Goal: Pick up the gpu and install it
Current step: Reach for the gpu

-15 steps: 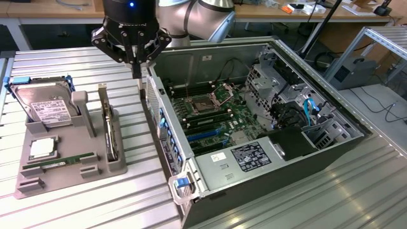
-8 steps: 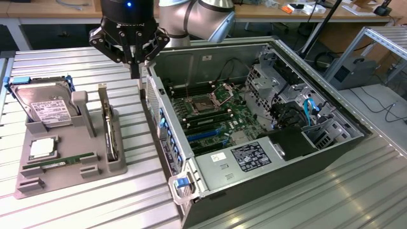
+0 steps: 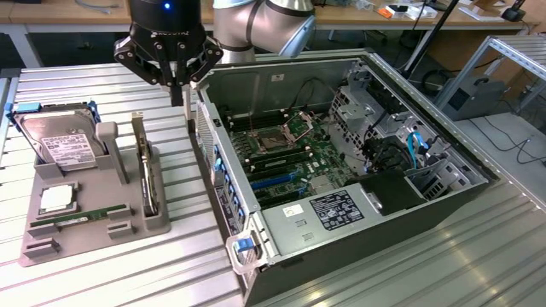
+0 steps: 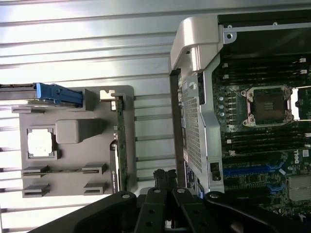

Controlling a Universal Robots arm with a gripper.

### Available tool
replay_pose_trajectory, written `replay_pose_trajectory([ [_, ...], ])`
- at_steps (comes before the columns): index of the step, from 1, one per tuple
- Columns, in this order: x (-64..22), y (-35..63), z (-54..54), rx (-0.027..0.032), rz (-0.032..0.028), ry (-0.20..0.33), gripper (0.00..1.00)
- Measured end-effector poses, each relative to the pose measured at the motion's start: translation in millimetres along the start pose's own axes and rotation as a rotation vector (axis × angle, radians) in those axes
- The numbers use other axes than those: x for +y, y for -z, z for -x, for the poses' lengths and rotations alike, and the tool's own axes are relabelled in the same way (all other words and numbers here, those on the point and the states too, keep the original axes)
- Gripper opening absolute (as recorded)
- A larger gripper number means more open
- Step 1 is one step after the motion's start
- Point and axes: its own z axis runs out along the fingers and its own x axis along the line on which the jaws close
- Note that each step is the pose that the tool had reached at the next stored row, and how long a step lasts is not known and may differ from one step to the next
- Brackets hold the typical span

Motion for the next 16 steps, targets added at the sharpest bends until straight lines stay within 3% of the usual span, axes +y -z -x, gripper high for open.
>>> replay_pose_trajectory([
  [16, -0.9, 0.4, -12.2, 0.0000, -0.0001, 0.000, 0.11],
])
